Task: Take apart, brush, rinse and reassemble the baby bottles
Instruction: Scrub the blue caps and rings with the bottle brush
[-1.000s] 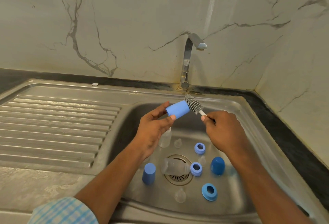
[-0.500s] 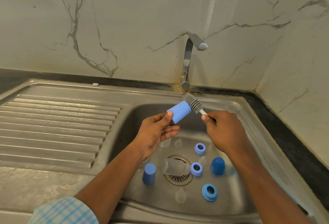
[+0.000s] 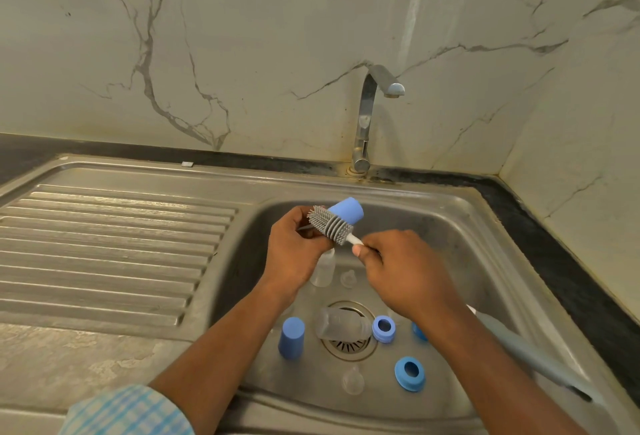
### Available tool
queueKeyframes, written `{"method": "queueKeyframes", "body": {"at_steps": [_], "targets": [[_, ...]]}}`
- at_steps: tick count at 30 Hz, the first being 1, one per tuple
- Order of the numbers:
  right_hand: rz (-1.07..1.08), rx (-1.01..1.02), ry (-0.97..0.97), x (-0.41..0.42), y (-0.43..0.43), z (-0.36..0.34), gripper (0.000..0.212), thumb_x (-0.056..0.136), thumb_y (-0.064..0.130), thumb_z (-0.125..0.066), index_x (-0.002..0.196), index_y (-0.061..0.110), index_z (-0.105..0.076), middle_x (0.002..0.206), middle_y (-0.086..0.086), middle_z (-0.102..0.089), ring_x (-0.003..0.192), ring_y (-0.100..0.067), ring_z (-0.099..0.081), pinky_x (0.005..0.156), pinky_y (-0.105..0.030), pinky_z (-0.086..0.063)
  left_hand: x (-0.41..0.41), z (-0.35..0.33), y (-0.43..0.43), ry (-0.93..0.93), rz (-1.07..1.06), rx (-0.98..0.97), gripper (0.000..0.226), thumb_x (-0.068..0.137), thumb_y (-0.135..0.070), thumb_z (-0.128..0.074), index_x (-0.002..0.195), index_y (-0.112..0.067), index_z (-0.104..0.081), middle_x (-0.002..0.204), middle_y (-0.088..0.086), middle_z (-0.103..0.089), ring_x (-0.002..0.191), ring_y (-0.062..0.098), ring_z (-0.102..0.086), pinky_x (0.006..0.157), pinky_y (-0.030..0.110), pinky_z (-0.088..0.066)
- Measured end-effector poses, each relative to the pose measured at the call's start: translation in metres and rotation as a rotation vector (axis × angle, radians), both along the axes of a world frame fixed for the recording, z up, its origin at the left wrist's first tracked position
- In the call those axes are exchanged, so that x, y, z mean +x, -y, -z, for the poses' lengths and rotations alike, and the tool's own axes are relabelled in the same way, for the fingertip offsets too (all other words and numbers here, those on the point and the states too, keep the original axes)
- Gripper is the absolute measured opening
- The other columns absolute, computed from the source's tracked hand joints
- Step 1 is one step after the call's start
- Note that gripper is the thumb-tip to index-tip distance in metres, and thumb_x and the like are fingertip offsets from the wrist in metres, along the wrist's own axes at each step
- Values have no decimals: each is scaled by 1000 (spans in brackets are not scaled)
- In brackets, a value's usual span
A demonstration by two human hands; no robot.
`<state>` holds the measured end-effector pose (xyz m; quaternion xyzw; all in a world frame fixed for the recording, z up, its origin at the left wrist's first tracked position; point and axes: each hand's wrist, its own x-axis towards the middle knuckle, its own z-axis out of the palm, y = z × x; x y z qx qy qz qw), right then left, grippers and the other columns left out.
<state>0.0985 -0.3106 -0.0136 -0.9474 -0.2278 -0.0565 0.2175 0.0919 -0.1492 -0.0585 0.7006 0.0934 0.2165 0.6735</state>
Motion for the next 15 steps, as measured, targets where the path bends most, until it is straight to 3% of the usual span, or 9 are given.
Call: {"method": "queueKeyframes", "body": {"at_steps": [6, 9, 12, 15], "targets": [[259, 42, 52, 19, 15, -2, 45, 99, 36, -48, 58, 25, -36, 57, 4, -41, 60, -23, -45, 56, -32, -31, 1, 3, 8, 25, 12, 99, 45, 72, 1, -85, 106, -22, -66, 99, -11, -71, 89, 1, -70, 77, 16, -55], [207, 45, 38, 15, 16, -3, 46, 99, 35, -49, 57, 23, -38, 54, 4, -41, 54, -19, -42, 51, -32, -26, 1, 5, 7, 26, 14, 192, 46, 71, -3, -86, 102, -27, -64, 100, -16, -69, 90, -2, -68, 78, 14, -54], [96, 33, 14, 3, 5, -3, 46, 100, 36, -48, 57, 23, -40, 52, 3, -44, 51, -16, -42, 49, -31, -26, 2, 7, 3, 42, 1, 199, 41, 71, -2, -86, 102, -20, -65, 99, -10, -72, 89, 2, -70, 81, 17, -55], [146, 55, 2, 9, 7, -2, 47, 99, 35, -49, 56, 23, -39, 53, 4, -43, 52, -18, -42, 50, -31, -27, 2, 8, 4, 50, 6, 233, 43, 72, -4, -86, 106, -19, -66, 103, -9, -71, 93, 5, -70, 82, 18, -55]]}}
